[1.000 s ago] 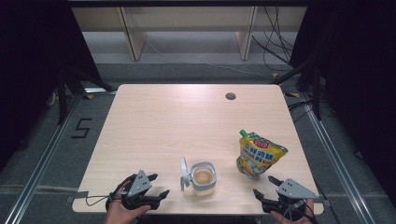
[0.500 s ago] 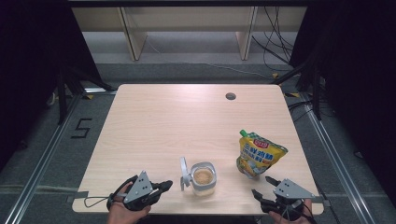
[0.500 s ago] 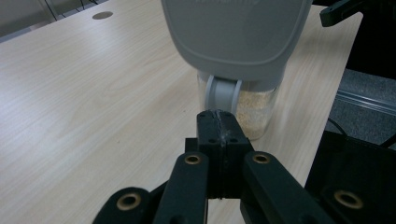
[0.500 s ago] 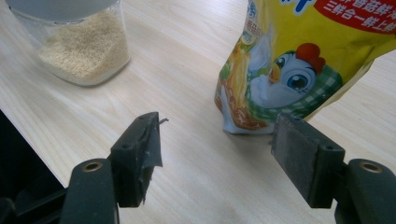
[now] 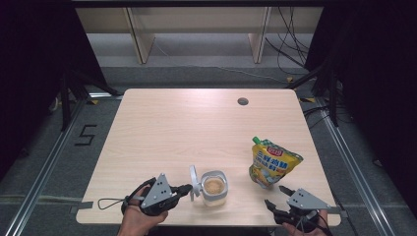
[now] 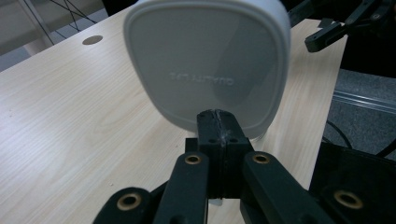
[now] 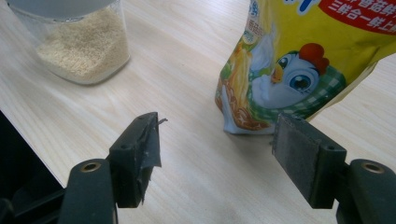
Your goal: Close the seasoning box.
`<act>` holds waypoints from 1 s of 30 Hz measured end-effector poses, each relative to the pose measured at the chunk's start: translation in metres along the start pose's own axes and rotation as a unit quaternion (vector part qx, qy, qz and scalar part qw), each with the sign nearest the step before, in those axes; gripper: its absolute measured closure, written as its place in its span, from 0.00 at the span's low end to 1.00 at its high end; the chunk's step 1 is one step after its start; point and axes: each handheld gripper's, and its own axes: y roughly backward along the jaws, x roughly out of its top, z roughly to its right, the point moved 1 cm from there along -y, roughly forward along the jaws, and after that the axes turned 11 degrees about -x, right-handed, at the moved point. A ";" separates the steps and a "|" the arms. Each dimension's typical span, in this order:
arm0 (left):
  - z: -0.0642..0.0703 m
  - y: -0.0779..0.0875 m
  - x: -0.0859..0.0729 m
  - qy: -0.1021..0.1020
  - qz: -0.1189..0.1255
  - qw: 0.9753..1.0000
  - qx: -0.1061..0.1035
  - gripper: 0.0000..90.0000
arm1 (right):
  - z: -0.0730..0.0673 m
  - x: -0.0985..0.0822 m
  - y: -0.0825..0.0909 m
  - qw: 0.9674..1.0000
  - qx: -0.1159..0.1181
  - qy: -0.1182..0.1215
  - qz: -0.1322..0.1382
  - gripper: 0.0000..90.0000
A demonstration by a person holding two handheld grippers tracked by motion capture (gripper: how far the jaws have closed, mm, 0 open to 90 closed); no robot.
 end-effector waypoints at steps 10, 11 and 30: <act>0.004 -0.011 0.009 -0.008 -0.001 1.000 -0.013 0.99 | -0.001 0.000 0.000 1.000 0.007 0.000 -0.005 0.36; 0.003 -0.012 0.009 -0.014 -0.004 1.000 -0.016 0.99 | -0.001 0.000 -0.001 1.000 0.010 0.002 -0.003 0.36; -0.007 0.017 0.007 0.010 0.040 0.999 -0.015 0.70 | -0.001 0.000 0.000 1.000 0.004 0.000 -0.003 0.36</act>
